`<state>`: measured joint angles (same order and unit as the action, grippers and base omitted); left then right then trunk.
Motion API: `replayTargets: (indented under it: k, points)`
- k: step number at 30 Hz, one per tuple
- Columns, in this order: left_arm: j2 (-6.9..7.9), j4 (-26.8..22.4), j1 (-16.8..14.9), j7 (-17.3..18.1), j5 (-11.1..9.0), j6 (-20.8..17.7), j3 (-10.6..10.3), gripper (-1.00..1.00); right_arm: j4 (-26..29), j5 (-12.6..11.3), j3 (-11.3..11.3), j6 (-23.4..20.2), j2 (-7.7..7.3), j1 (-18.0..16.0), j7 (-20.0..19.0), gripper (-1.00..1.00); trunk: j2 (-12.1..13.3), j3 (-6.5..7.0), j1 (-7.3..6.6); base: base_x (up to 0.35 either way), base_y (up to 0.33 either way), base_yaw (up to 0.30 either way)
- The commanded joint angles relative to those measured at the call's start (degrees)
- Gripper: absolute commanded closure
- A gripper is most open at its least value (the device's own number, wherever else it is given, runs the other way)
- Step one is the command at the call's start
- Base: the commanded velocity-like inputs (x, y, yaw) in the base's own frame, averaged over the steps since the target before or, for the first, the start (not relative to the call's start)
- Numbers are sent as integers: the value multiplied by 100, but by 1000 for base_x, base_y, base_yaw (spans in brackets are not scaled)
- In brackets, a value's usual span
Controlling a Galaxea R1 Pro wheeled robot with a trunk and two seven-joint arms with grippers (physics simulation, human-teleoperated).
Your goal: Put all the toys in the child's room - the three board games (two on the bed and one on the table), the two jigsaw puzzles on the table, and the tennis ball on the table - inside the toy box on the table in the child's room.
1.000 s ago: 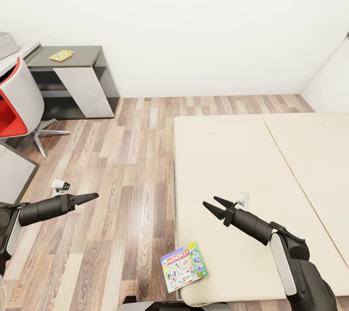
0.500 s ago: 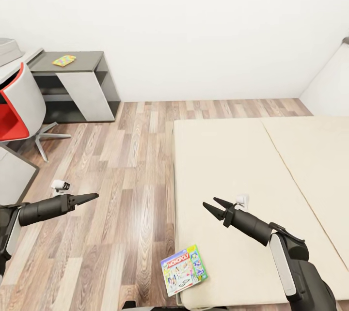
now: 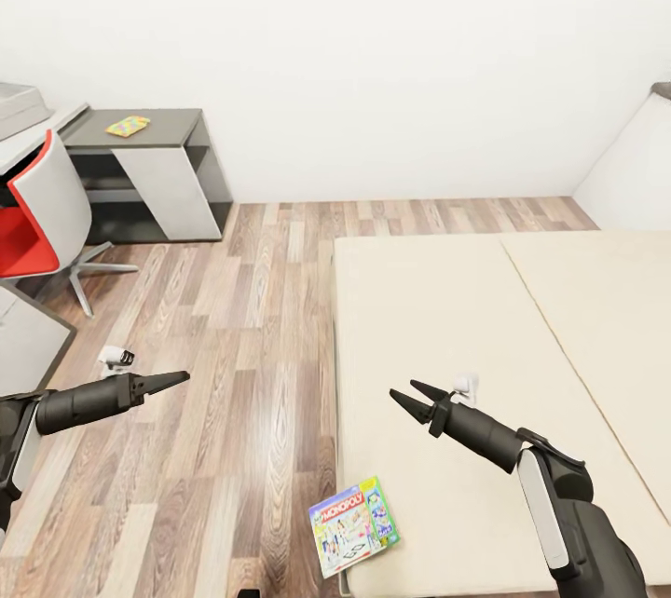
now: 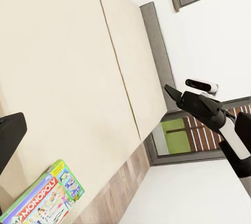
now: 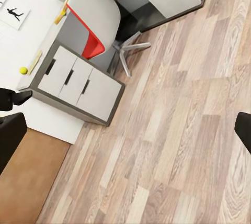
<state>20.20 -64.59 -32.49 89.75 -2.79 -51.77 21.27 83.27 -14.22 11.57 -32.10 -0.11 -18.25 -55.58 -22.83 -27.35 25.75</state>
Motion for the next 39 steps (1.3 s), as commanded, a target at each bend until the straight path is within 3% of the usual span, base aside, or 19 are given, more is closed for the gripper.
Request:
replayTargets:
  k: [1, 39]
  points:
    - [1, -1, -3, 25, 6, -61, 0, -100, -4, -32, 3, -42, 0, -3, -6, -100, -9, 2, 3, 0, 0, 0]
    - [1, -1, -3, 25, 1, -60, 8, -100, -21, -28, 2, -33, 10, -3, 3, -100, -9, 363, 3, 0, 0, 0]
